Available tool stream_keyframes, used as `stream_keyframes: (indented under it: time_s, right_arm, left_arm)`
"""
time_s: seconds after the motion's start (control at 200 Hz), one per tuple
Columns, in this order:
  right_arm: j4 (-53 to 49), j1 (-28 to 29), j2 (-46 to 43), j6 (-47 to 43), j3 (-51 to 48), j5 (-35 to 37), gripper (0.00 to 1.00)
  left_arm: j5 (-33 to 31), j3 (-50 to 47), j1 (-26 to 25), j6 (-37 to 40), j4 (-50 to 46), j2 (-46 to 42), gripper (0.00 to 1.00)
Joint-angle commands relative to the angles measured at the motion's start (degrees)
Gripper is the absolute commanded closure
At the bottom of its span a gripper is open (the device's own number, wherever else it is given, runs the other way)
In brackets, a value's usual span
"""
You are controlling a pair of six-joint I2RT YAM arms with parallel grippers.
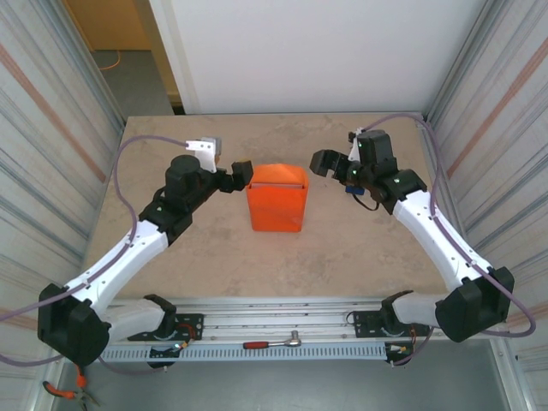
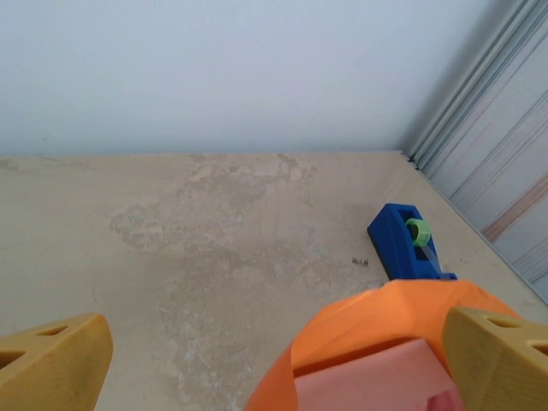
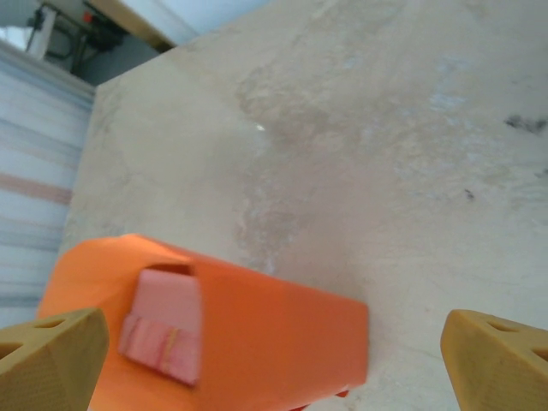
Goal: Wrap the gift box in paper
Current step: Move the gift box to the center of the table, then fold the wrapping paper for the gift box.
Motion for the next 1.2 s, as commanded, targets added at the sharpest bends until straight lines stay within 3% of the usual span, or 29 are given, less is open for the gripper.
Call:
stream_keyframes:
  time_s: [0.0, 0.235, 0.466, 0.817, 1.192]
  right_arm:
    - [3.39, -3.07, -1.33, 4.65, -3.39, -0.78, 0.02]
    - [7.31, -7.09, 4.20, 5.49, -5.69, -10.09, 0.02]
    - [9.98, -7.02, 13.94, 6.14, -3.03, -13.84, 0.02]
    - [10.32, -4.75, 23.02, 5.71, 2.67, -14.62, 0.02]
    - [10.73, -2.19, 26.20, 5.10, 4.47, -15.68, 0.01]
  left_arm:
    - [0.84, -3.32, -0.73, 1.45, 0.33, -4.12, 0.01]
    - [-6.20, -12.97, -7.18, 0.88, 1.48, -9.62, 0.01]
    - [-11.61, -14.52, -15.01, 2.67, 4.81, -3.61, 0.01]
    - [-12.36, -10.74, -15.55, 5.72, 8.96, 4.22, 0.01]
    - [-14.69, -4.54, -15.54, 9.17, 10.22, 12.37, 0.01]
